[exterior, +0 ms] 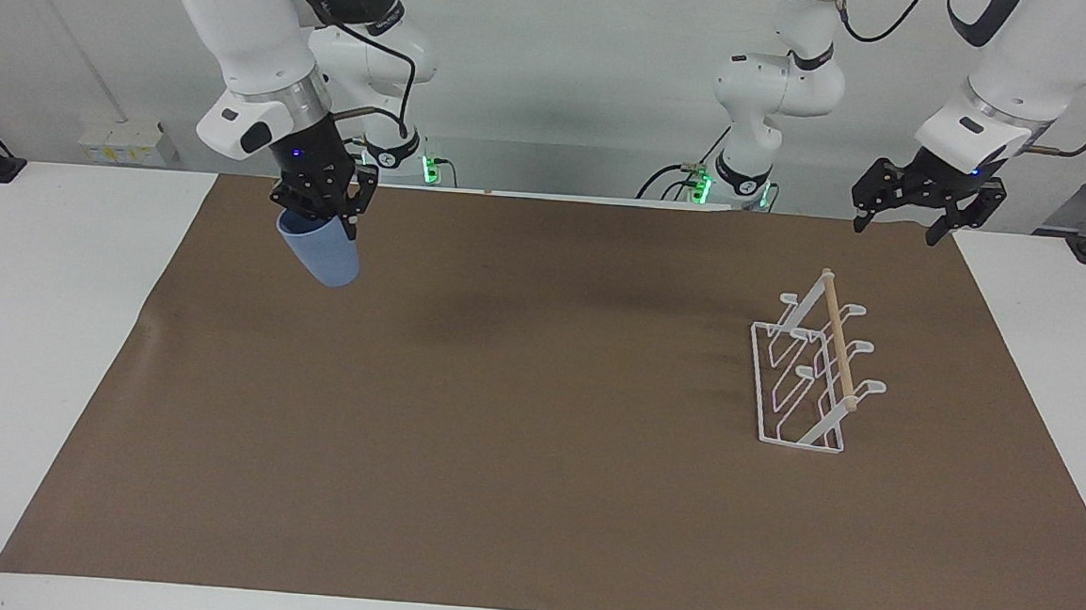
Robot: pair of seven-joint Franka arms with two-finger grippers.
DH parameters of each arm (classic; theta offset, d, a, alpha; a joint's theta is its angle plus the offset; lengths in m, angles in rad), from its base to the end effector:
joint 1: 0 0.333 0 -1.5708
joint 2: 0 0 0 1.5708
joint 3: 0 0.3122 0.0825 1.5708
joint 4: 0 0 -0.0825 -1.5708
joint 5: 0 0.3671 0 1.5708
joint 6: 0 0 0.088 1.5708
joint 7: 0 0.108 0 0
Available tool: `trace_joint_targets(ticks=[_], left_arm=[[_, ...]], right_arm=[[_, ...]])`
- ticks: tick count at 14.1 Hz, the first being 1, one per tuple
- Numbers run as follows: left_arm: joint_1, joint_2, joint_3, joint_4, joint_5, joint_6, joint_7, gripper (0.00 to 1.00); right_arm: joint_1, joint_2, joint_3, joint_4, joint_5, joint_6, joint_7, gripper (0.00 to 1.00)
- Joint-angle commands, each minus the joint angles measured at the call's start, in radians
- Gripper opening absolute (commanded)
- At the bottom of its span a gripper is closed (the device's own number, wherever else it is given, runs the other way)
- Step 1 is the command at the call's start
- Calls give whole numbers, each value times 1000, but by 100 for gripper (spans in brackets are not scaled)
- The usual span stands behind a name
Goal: Hang cup on cup holder
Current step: 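Lift the cup with the right gripper and carry it toward the rack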
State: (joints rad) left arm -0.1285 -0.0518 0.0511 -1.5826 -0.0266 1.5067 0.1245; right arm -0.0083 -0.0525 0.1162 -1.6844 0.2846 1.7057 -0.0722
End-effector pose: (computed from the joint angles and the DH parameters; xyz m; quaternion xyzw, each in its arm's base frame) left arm 0.5134 -0.0421 0.6361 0.9947 -0.1015 -0.0117 0.0149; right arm 0.5274 0.0856 0.6113 -0.9869 -0.0752 -0.0339 0.1388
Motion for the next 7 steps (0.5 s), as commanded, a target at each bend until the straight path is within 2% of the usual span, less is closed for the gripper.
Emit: trace_joint_targets(ticks=[1, 3, 5, 7], left_arm=[[13, -34, -7, -47, -51, 18, 0, 100], [13, -42, -8, -60, -55, 21, 0, 100], [13, -42, -8, -60, -55, 20, 3, 100], [9, -42, -8, -60, -62, 23, 9, 100]], right_arm=[[-18, -3, 0, 12, 236, -26, -3, 0], [1, -7, 13, 11, 339, -20, 5, 0], [52, -12, 34, 11, 389, -8, 9, 0], [92, -21, 34, -1, 442, -3, 98, 0]])
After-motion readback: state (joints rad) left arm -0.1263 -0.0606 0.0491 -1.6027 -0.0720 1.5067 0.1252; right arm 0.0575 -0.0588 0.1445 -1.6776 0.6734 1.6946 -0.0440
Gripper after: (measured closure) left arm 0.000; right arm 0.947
